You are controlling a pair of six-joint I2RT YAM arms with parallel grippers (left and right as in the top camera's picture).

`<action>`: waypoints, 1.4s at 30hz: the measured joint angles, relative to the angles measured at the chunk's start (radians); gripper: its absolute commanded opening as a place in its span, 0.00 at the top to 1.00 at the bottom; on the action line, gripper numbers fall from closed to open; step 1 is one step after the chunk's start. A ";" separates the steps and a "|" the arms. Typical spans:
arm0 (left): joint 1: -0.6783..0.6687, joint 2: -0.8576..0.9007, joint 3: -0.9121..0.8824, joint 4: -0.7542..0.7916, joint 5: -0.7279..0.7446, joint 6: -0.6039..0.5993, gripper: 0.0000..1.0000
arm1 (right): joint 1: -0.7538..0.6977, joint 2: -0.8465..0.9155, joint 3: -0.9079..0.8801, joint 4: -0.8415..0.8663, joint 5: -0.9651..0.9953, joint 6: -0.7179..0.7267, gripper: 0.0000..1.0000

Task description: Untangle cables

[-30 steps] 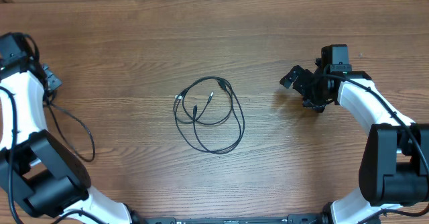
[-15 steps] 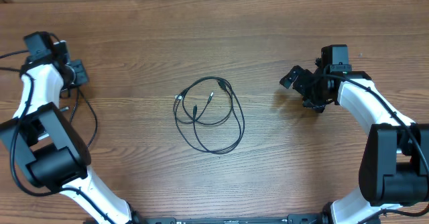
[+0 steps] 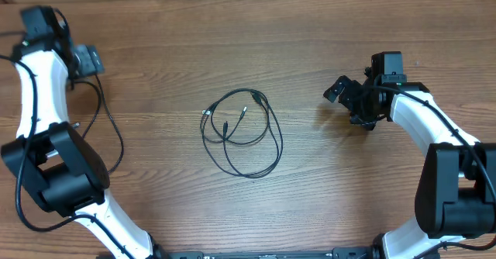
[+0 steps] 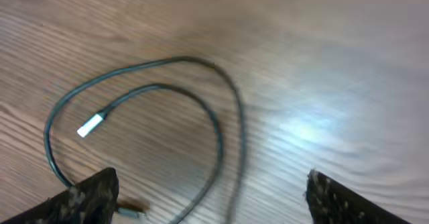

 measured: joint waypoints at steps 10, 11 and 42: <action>-0.047 -0.225 0.088 -0.217 0.345 -0.130 0.96 | 0.000 0.000 0.000 -0.001 0.000 0.000 0.00; -0.063 -0.233 0.092 -0.257 0.381 -0.137 0.96 | 0.000 0.000 0.000 0.000 0.000 0.000 0.00; -0.852 -0.228 -0.769 0.211 0.464 -0.325 0.96 | 0.000 0.000 0.000 0.000 0.000 0.000 0.00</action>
